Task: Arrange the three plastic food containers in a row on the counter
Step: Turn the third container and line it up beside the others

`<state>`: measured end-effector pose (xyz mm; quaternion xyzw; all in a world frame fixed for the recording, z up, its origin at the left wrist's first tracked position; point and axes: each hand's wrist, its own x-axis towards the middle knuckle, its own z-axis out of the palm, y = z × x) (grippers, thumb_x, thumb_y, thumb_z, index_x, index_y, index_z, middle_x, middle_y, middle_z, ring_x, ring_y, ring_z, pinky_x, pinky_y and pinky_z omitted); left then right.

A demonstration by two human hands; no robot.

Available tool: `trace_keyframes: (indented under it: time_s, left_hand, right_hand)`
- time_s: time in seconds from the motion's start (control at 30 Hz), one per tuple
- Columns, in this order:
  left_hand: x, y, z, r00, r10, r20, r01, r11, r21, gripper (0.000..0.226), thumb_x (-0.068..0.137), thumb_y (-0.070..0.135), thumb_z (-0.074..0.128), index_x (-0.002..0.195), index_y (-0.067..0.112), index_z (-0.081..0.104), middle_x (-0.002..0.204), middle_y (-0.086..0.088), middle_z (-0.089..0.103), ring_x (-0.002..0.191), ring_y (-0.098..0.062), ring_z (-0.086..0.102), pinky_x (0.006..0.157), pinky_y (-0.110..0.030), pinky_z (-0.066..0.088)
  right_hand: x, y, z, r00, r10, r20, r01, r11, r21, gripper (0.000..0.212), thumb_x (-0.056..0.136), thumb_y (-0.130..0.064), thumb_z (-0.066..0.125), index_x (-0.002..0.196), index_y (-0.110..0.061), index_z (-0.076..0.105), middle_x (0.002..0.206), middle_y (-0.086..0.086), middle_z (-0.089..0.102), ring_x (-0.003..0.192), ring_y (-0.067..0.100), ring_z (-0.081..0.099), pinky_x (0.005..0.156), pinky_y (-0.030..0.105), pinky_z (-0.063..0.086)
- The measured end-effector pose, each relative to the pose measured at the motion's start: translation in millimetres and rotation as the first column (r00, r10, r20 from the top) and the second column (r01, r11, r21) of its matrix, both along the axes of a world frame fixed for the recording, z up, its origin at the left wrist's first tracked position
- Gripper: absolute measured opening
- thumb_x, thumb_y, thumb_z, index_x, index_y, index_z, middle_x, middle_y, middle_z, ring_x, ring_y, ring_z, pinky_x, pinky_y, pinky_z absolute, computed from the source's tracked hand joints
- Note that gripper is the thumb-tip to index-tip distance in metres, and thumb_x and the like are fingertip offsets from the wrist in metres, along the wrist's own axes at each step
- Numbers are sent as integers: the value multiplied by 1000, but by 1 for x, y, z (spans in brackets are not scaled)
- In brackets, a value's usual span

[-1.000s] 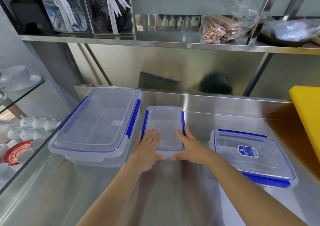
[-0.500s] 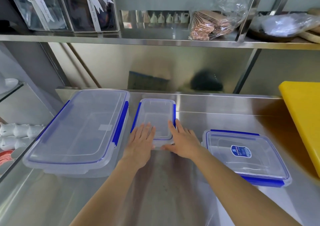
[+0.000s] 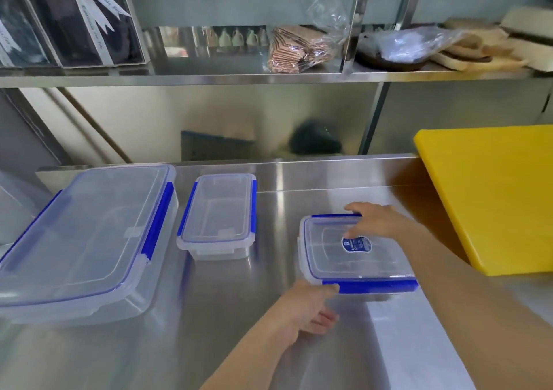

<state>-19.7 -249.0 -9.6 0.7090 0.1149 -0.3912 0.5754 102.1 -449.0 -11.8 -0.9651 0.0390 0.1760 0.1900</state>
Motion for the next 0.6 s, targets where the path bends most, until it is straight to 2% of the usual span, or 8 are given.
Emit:
trace_keyframes:
  time_s: [0.1, 0.27, 0.37, 0.43, 0.47, 0.53, 0.57, 0.6]
  left_hand:
    - [1, -12, -5, 1000, 13, 2, -13, 996, -89, 40, 87, 33, 60, 119, 11, 53, 98, -4, 63, 88, -15, 61, 81, -27, 52]
    - [6, -17, -9, 977, 156, 145, -122, 968, -220, 49, 86, 28, 63, 130, 27, 39, 121, 10, 58, 113, -6, 53, 101, -28, 40]
    - [23, -9, -7, 961, 238, 143, -182, 929, -323, 70, 86, 23, 64, 143, 31, 24, 136, 8, 53, 124, -11, 48, 112, -33, 30]
    - [35, -4, -3, 951, 279, 135, -232, 929, -290, 99, 81, 29, 71, 150, 26, 1, 150, 6, 37, 132, -16, 42, 114, -37, 30]
    - [37, -2, -2, 948, 277, 155, -239, 944, -230, 113, 77, 33, 75, 149, 26, -12, 157, 5, 23, 138, -18, 34, 115, -40, 28]
    - [36, 0, -1, 948, 200, 247, -179, 978, -106, 131, 67, 41, 81, 145, 27, -23, 161, 7, -2, 146, -19, 16, 117, -42, 23]
    - [32, 1, -4, 947, 99, 306, -87, 995, -53, 139, 61, 45, 84, 143, 27, -27, 160, 9, -12, 147, -16, 5, 118, -41, 20]
    - [26, 2, -7, 932, -34, 361, 29, 999, 19, 146, 55, 47, 85, 141, 26, -32, 157, 10, -23, 147, -12, -8, 120, -40, 16]
  right_hand:
    - [-2, -13, -11, 999, -32, 40, 31, 999, 16, 54, 74, -51, 68, 119, -29, 47, 123, 1, 58, 103, 19, 53, 96, 43, 43]
    - [-5, -10, -16, 979, -52, 198, 91, 977, -193, 59, 73, -68, 55, 107, -21, 52, 106, 4, 64, 89, 19, 58, 85, 38, 48]
    - [-14, -1, -16, 970, -104, 218, 153, 964, -219, 69, 68, -80, 43, 102, -21, 53, 94, 1, 62, 80, 18, 58, 70, 32, 47]
    - [-22, 4, -19, 957, -125, 261, 183, 960, -212, 73, 66, -84, 37, 103, -22, 52, 92, -1, 62, 81, 20, 60, 68, 32, 46]
    - [-27, 6, -18, 952, -148, 266, 192, 971, -145, 72, 65, -85, 38, 102, -25, 50, 90, -4, 61, 82, 20, 61, 69, 33, 47]
    - [-35, 5, -16, 968, -190, 165, 136, 947, 291, 62, 62, -79, 55, 101, -31, 51, 88, -15, 63, 83, 13, 64, 73, 32, 53]
    - [-39, 3, -13, 988, -145, 59, 90, 834, 545, 61, 61, -69, 68, 109, -35, 50, 96, -17, 66, 87, 10, 66, 77, 32, 56]
    - [-43, -2, -12, 998, -60, -35, 67, 713, 698, 74, 59, -57, 78, 122, -39, 43, 111, -15, 64, 96, 7, 64, 82, 33, 56]
